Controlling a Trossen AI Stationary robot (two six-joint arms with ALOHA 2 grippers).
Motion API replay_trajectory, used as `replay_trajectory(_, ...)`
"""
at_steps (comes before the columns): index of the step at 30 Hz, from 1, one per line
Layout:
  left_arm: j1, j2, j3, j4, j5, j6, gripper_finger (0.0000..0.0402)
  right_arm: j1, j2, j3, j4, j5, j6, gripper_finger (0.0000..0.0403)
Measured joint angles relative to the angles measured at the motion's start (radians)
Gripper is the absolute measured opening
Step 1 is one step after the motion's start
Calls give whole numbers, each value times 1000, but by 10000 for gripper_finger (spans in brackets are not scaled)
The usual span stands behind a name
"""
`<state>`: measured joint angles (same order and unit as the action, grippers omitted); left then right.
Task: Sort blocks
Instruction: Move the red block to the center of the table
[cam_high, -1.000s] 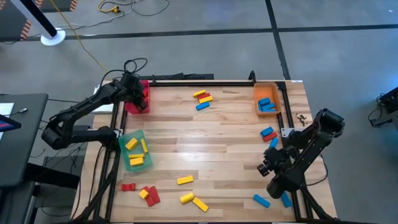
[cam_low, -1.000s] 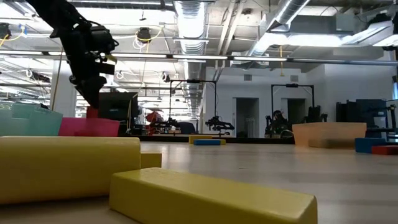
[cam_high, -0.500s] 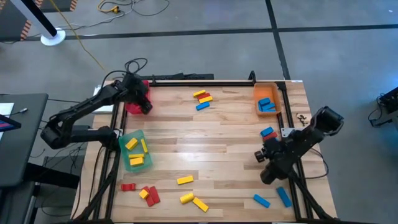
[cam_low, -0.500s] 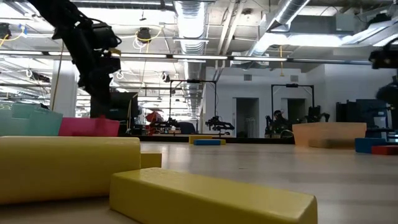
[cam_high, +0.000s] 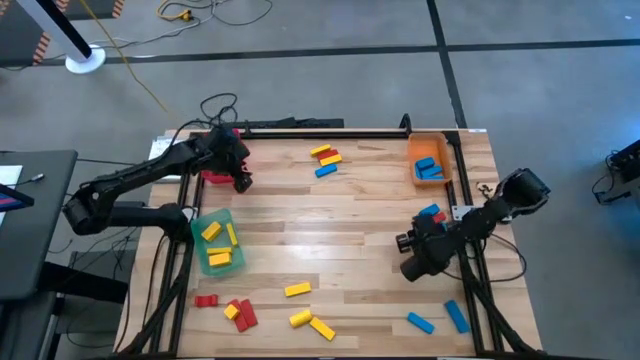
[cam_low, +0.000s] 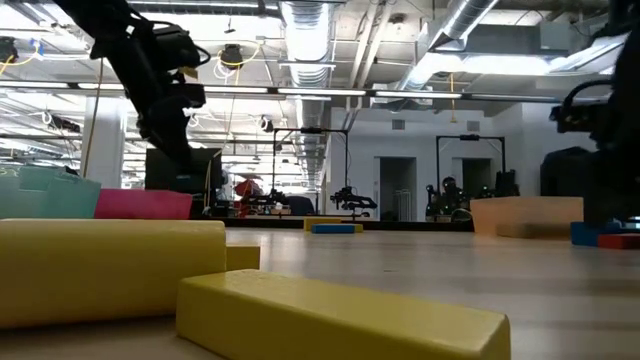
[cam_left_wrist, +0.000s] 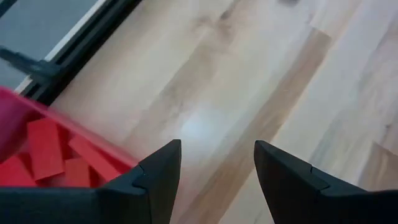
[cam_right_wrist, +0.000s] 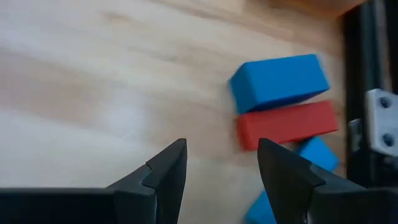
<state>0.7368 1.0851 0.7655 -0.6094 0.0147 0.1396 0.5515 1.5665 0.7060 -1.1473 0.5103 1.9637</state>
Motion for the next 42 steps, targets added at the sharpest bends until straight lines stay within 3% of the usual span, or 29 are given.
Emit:
replay_trajectory(14,-109,0,0,0,-1,-27,198,-155,-1,-118,148,29,93,209)
replay_trajectory(25,-135,0,0,4,-3,-29,198,-163,-3,-127,270,108,88,209)
replay_trajectory(31,-144,0,0,32,-3,-31,198,-126,-2,-58,354,121,73,209)
replay_trajectory(42,-255,0,0,86,-2,-38,198,-113,2,26,740,130,-272,209)
